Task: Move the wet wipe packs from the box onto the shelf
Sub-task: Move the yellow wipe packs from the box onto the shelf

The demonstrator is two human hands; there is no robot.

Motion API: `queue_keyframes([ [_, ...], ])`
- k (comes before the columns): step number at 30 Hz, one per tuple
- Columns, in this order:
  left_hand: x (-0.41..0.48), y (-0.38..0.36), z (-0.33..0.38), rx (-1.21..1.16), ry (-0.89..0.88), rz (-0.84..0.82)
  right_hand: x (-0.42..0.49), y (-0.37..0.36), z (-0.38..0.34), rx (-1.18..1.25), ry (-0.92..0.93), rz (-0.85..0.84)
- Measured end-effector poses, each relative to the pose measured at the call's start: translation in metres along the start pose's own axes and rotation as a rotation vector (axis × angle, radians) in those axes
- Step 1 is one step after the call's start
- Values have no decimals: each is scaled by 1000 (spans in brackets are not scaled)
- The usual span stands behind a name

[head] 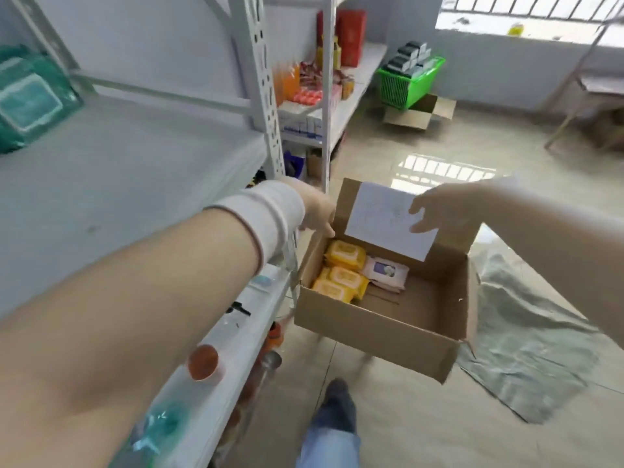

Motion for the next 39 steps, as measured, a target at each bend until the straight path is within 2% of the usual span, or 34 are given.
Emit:
queue_keyframes([
  [4, 109, 15, 21, 51, -25, -140, 91, -32, 69, 58, -84, -161],
  [10, 237, -2, 27, -64, -19, -332, 193, -112, 120, 280, -47, -411],
  [18, 362, -104, 15, -297, 123, -480, 317, -206, 89, 573, 46, -600],
  [22, 438, -142, 5, -292, 123, -419, 395, -248, 52, 843, 81, -605],
  [26, 524, -185, -6, -155, 116, -431, 490, -294, 20, 1141, -59, -558],
  [29, 556, -209, -8, -60, 71, -468, 540, -313, -4, 1566, -140, -481],
  [31, 562, -212, -9, 32, 41, -434, 559, -318, -16, 1745, -233, -410],
  [33, 564, -209, -11, 89, 18, -395, 567, -322, -22, 1849, -336, -368],
  [35, 563, -204, -14, 35, 13, -404, 570, -322, -24, 1903, -398, -365],
  [39, 552, -194, -12, -183, -38, -389, 568, -312, -22, 1935, -336, -412],
])
Point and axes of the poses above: each hand's wrist, its own x-axis towards the middle knuckle, its own y-axis out of the back of the hand, z = x × y, the point moved 3 cm from there along x, towards the middle knuckle, and after that the axes turned 11 degrees about -z, right-handed, at the moved point
